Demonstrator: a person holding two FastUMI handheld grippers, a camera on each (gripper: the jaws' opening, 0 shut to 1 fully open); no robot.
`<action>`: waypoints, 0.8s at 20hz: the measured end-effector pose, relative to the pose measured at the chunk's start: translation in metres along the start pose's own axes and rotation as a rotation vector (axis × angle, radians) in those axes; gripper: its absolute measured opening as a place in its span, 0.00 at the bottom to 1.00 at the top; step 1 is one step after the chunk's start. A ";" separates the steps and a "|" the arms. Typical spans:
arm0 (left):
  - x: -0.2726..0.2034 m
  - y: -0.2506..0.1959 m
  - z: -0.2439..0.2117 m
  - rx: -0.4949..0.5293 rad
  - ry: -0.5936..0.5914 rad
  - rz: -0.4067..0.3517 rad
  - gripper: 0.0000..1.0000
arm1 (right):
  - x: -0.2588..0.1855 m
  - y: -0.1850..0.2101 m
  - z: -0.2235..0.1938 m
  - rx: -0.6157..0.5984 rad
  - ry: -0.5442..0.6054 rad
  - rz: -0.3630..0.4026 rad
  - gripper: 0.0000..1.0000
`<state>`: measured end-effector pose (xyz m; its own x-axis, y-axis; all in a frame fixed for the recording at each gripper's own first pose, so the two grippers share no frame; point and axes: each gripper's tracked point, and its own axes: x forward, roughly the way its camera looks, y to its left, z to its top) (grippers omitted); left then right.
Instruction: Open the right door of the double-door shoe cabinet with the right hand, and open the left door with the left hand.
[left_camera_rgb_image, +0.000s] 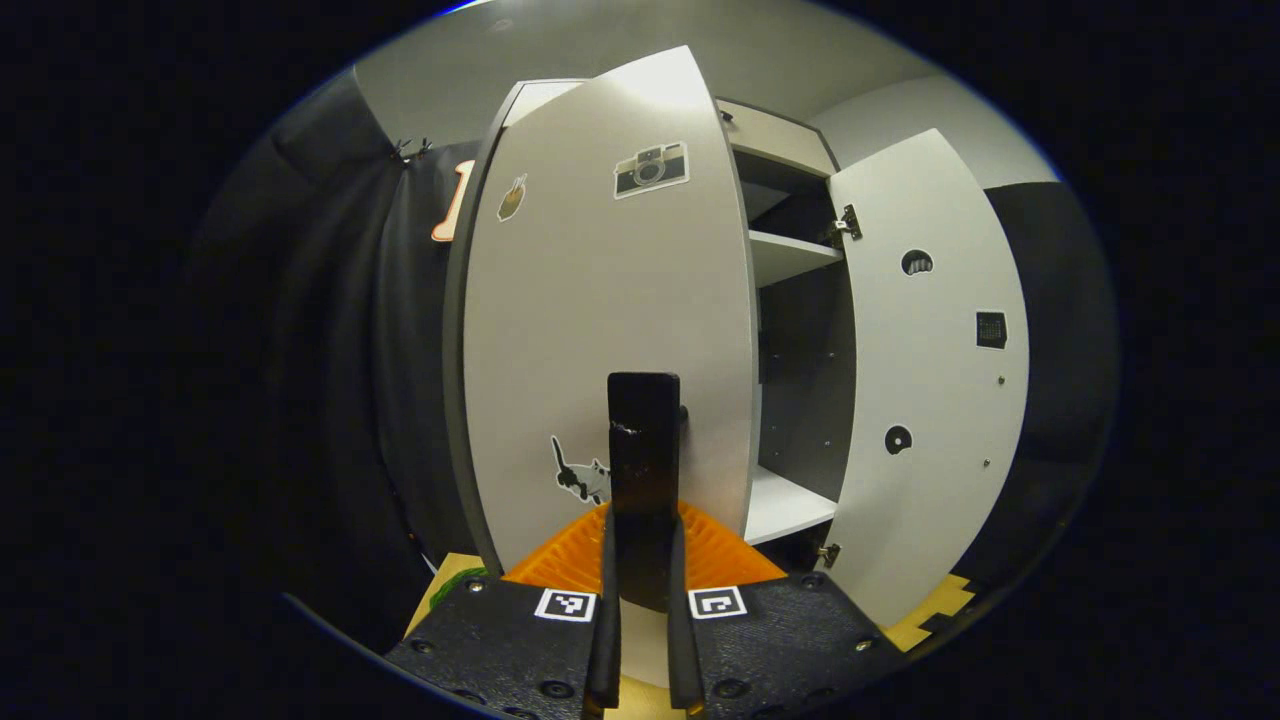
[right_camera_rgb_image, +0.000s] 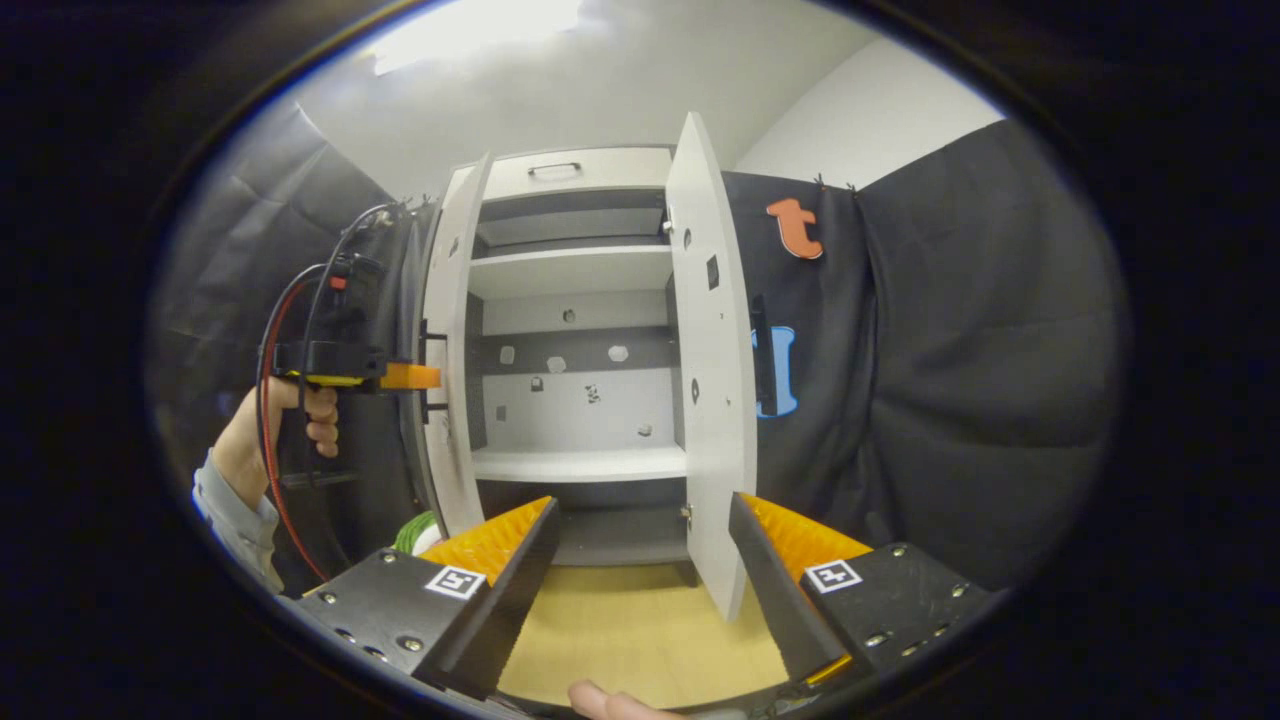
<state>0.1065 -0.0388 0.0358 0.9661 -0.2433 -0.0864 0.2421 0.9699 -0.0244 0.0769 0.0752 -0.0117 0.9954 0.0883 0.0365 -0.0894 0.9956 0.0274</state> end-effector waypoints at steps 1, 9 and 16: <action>-0.005 0.005 0.001 0.003 -0.002 0.007 0.20 | 0.001 0.000 -0.001 -0.003 0.000 0.003 1.00; -0.051 0.065 0.000 0.037 -0.003 0.092 0.16 | -0.001 0.016 -0.010 0.001 0.013 0.016 1.00; -0.066 0.107 0.001 0.055 -0.011 0.144 0.08 | 0.000 0.033 -0.014 -0.033 0.017 0.021 1.00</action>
<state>0.0688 0.0807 0.0404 0.9920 -0.1024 -0.0738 0.1056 0.9935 0.0419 0.0748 0.1089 -0.0247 0.9938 0.1098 0.0197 -0.1097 0.9939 -0.0066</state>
